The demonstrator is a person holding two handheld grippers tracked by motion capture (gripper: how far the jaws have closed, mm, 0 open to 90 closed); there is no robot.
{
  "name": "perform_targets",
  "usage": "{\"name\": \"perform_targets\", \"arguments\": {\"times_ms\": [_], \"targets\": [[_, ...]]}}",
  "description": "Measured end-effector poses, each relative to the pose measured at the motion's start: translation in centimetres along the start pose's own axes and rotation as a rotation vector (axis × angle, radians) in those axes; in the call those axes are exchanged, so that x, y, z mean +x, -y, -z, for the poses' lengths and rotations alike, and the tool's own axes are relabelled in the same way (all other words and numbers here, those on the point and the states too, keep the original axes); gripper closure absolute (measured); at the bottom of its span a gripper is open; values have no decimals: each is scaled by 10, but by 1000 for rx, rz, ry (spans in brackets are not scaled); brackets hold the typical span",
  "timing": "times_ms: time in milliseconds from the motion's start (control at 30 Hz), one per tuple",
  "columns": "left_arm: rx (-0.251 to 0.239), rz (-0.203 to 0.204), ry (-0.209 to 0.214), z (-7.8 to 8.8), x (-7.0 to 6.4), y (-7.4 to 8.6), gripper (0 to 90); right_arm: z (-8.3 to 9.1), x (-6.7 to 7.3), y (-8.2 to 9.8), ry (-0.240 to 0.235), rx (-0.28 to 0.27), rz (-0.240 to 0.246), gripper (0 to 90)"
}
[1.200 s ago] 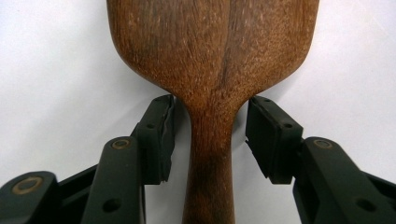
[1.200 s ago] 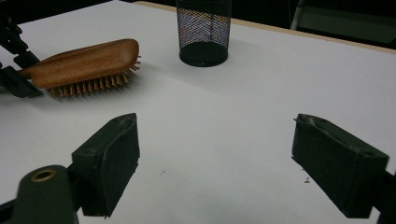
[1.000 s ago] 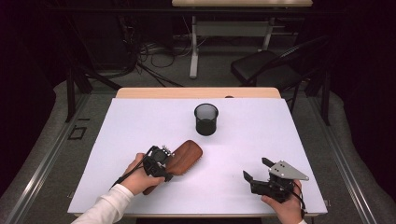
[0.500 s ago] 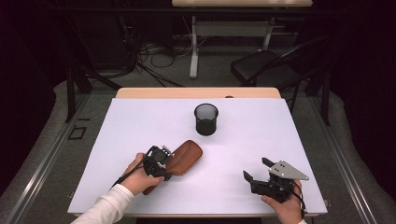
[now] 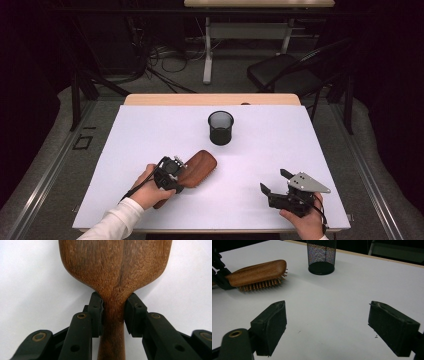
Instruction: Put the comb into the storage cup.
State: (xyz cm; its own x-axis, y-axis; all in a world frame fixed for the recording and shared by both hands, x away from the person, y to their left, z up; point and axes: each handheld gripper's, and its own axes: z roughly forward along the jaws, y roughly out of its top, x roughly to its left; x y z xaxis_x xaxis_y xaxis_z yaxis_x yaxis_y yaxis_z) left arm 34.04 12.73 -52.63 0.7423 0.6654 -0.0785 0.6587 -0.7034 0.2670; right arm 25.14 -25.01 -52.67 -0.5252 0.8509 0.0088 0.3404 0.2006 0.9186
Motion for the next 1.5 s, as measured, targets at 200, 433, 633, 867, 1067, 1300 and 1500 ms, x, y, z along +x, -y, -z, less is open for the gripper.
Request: {"name": "perform_targets", "arguments": {"times_ms": [200, 433, 633, 867, 1067, 1300, 1500], "targets": [[0, -19, -10, 0, -2, 0, 701, 0, 0, 0, -1, 1, 1, 147], [0, -18, -12, 0, -2, 0, 709, 0, 0, 0, -1, 2, 2, 147], [6, -10, -3, 0, -2, 0, 714, -1, 0, 0, -2, 2, 4, 147], [-2, -3, 6, 0, -1, 2, 717, 0, 0, 0, -1, 5, 4, 147], [-18, 16, 27, 1, 1, 3, 718, -1, 0, 0, -1, 4, 5, 147], [-40, 22, 37, 1, 2, 5, 721, -1, 0, 0, -2, 4, 5, 147], [-63, 33, 53, 1, 4, 8, 723, -1, 0, 0, -2, 5, 5, 147]]}}
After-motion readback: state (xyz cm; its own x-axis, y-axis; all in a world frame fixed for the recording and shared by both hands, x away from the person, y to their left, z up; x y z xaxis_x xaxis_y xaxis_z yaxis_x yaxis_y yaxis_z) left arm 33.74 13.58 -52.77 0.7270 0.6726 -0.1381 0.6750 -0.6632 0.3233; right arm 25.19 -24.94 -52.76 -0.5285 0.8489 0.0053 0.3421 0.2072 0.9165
